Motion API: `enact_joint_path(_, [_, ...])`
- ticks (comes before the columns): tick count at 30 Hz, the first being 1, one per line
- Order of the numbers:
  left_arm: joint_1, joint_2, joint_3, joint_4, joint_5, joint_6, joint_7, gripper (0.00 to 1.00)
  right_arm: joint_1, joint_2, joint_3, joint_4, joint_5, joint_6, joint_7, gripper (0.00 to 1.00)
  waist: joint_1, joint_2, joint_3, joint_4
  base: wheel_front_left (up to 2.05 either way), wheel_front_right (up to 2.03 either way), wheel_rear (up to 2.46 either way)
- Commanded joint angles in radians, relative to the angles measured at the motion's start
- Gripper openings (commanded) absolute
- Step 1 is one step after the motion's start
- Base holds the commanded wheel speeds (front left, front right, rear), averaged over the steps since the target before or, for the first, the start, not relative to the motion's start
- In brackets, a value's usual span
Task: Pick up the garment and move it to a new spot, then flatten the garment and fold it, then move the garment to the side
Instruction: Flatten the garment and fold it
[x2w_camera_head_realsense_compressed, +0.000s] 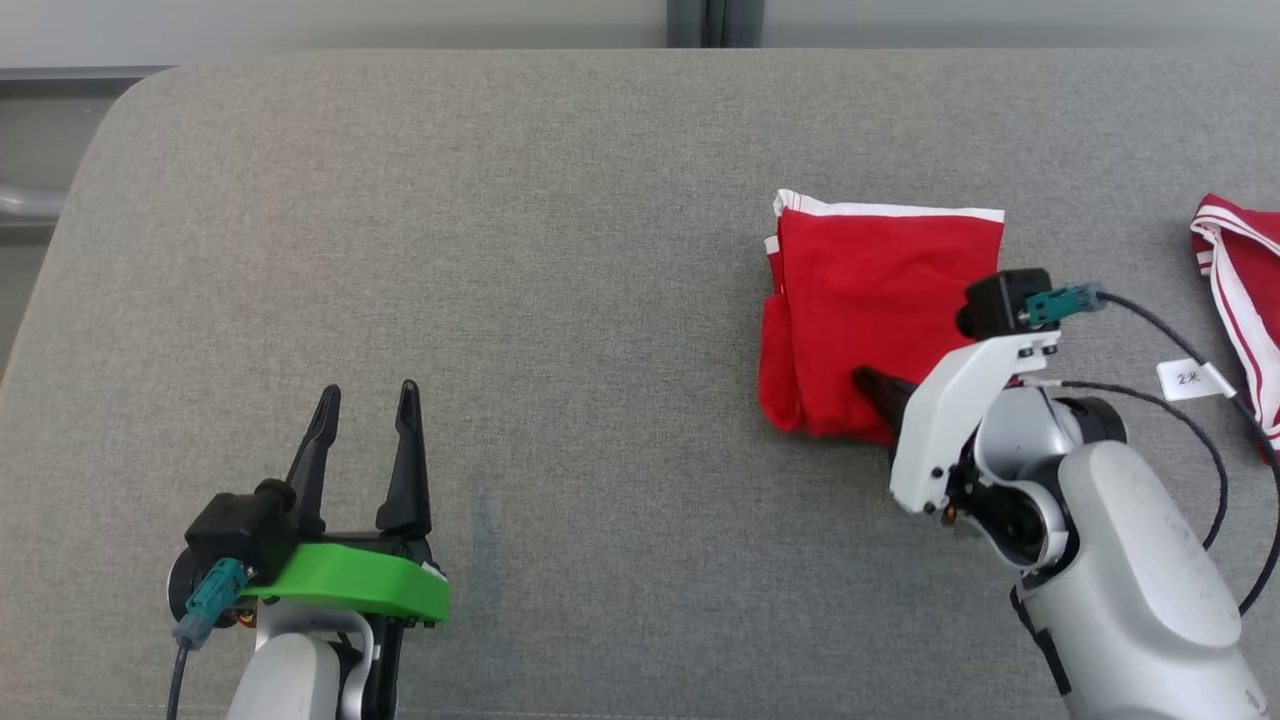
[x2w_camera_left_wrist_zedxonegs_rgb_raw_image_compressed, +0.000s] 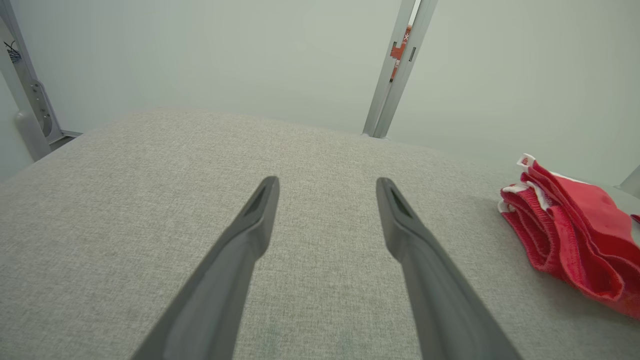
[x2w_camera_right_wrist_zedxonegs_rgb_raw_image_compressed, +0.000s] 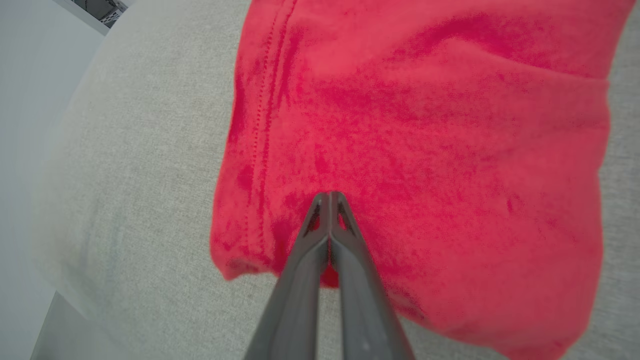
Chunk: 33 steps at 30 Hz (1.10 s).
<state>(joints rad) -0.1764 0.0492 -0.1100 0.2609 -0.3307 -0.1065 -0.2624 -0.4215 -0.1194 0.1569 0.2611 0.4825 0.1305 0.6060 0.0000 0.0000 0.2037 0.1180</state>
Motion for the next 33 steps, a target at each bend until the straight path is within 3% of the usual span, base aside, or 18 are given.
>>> enact_joint_path(1, [-0.005,0.003,0.002,0.002,0.001,-0.004,-0.002,1.0,0.028,-0.008,0.018,-0.02,0.008,0.0,0.008,0.0,0.0,0.0,-0.006,-0.002,0.0,0.0,0.0])
enact_joint_path(7, [0.014,0.003,0.011,0.006,-0.007,0.003,-0.002,1.0,0.12,-0.006,0.152,-0.12,0.048,0.0,0.038,0.0,0.0,0.0,-0.026,-0.017,0.0,0.0,0.0])
enact_joint_path(11, [0.018,0.003,0.019,0.012,-0.008,0.007,-0.002,1.0,0.154,0.01,0.135,-0.187,0.064,0.0,-0.073,0.0,0.0,0.0,-0.042,-0.03,0.0,0.0,0.0])
enact_joint_path(13, [0.018,0.003,0.024,0.013,-0.004,0.008,-0.002,1.0,0.172,0.022,0.108,-0.218,0.061,0.0,-0.151,0.9,0.0,0.0,-0.053,-0.038,0.0,0.0,0.0])
enact_joint_path(14, [0.018,0.003,0.028,0.016,-0.001,0.008,-0.002,1.0,0.182,0.024,0.087,-0.234,0.051,0.0,-0.196,1.0,0.0,0.0,-0.059,-0.041,0.0,0.0,0.0])
enact_joint_path(24, [0.029,0.003,0.079,-0.008,0.018,0.003,-0.002,1.0,0.243,0.024,-0.122,-0.283,-0.088,0.0,-0.532,1.0,0.0,0.0,-0.117,-0.091,0.0,0.0,0.0])
enact_joint_path(33, [0.054,0.003,0.095,0.017,0.029,-0.001,-0.002,1.0,0.231,-0.04,-0.189,-0.124,-0.176,0.0,-0.638,1.0,0.0,0.0,-0.159,-0.136,0.0,0.0,0.0])
